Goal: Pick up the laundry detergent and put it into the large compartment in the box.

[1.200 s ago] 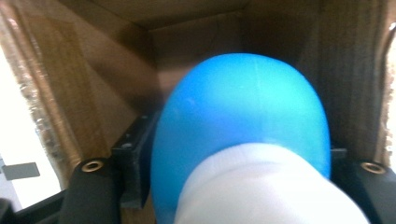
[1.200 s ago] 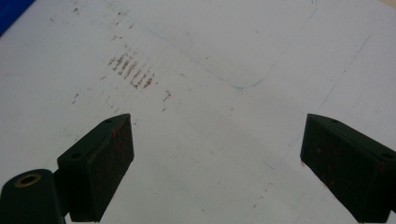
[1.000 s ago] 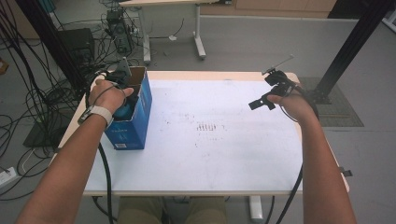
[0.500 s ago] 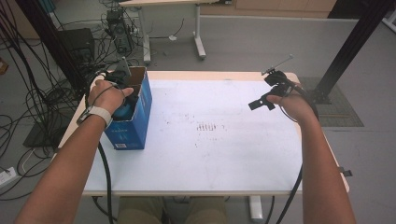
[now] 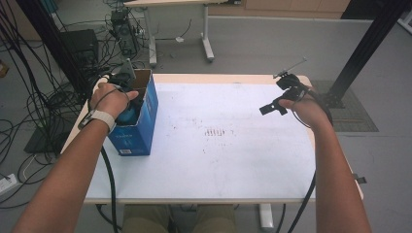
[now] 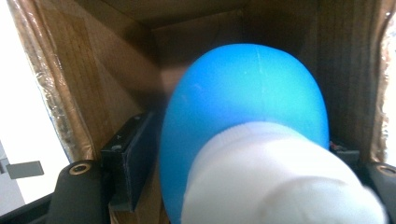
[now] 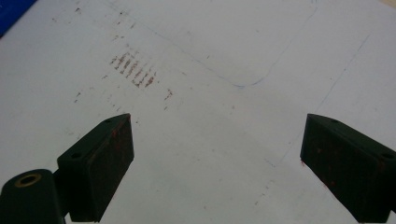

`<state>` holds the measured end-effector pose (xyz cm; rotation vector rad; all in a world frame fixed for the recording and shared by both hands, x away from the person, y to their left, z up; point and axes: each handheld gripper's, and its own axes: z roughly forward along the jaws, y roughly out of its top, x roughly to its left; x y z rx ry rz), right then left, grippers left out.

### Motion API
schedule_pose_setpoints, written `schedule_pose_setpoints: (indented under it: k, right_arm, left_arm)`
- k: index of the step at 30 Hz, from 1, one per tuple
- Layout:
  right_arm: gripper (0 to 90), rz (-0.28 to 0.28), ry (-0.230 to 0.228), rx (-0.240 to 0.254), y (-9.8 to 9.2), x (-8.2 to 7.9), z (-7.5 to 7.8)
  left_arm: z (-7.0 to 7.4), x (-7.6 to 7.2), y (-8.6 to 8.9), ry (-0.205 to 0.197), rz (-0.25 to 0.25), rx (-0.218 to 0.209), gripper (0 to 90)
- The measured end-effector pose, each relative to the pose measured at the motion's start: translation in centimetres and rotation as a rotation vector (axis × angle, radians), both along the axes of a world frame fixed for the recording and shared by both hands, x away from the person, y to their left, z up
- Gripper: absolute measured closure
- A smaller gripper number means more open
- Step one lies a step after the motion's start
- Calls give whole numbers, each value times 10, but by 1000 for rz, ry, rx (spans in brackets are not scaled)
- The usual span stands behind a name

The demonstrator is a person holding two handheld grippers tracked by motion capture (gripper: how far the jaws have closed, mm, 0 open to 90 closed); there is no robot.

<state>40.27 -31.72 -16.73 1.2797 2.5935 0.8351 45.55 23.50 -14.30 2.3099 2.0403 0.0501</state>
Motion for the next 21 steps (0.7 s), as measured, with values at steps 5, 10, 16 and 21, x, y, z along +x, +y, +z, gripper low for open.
schedule_pose_setpoints:
  k: [5,10,16,21]
  right_arm:
    - [94,0,-1,0,0,-1,0]
    - [94,2,-5,-3,0,-1,2]
    - [94,10,-4,-6,3,0,3]
    - [94,11,-6,-6,5,-1,4]
  left_arm:
    - [2,-1,3,2,1,-12,282]
    - [5,-2,6,-1,-1,-25,282]
    - [12,-4,8,-5,-7,-32,276]
    - [22,-6,9,-17,-7,-41,197]
